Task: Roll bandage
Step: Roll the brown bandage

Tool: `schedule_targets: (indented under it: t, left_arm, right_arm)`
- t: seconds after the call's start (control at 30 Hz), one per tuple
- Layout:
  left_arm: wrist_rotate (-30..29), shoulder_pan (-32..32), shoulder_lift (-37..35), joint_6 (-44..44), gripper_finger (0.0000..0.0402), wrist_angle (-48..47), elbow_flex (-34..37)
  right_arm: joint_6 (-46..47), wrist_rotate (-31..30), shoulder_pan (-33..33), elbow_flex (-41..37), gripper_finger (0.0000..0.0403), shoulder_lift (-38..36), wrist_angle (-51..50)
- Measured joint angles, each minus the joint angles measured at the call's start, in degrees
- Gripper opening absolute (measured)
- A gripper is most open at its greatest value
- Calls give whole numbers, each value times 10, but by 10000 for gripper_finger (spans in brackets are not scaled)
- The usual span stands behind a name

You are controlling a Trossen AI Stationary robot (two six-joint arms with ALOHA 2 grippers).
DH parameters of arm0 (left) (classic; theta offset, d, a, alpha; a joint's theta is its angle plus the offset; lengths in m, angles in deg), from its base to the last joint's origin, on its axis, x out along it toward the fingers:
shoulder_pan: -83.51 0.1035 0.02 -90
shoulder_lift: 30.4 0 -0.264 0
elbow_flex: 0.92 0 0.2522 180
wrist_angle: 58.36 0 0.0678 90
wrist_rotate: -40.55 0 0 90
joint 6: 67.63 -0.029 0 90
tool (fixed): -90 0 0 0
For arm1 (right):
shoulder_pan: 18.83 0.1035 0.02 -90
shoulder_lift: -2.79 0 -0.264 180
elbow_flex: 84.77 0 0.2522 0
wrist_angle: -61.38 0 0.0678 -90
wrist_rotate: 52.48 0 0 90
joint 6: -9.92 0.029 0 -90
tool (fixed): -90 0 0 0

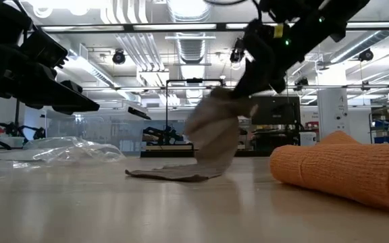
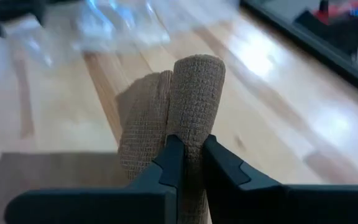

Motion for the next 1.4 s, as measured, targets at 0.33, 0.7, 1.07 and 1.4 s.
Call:
schedule_targets:
  t: [0.33, 0.7, 1.07, 1.4]
  left_arm:
    - [-31, 1, 7, -104, 199, 77, 0]
    - [-30, 1, 34, 73, 199, 407, 0]
    - [-78, 1, 120, 48, 199, 404, -79]
    - [-105, 1, 223, 2, 199, 269, -178]
  right_arm:
    - [-145, 0, 28, 71, 30, -30, 6]
    - [-216, -31, 61, 156, 27, -15, 2]
    - [-238, -31, 81, 257, 26, 20, -31]
    - [-242, -56, 81, 324, 26, 30, -105]
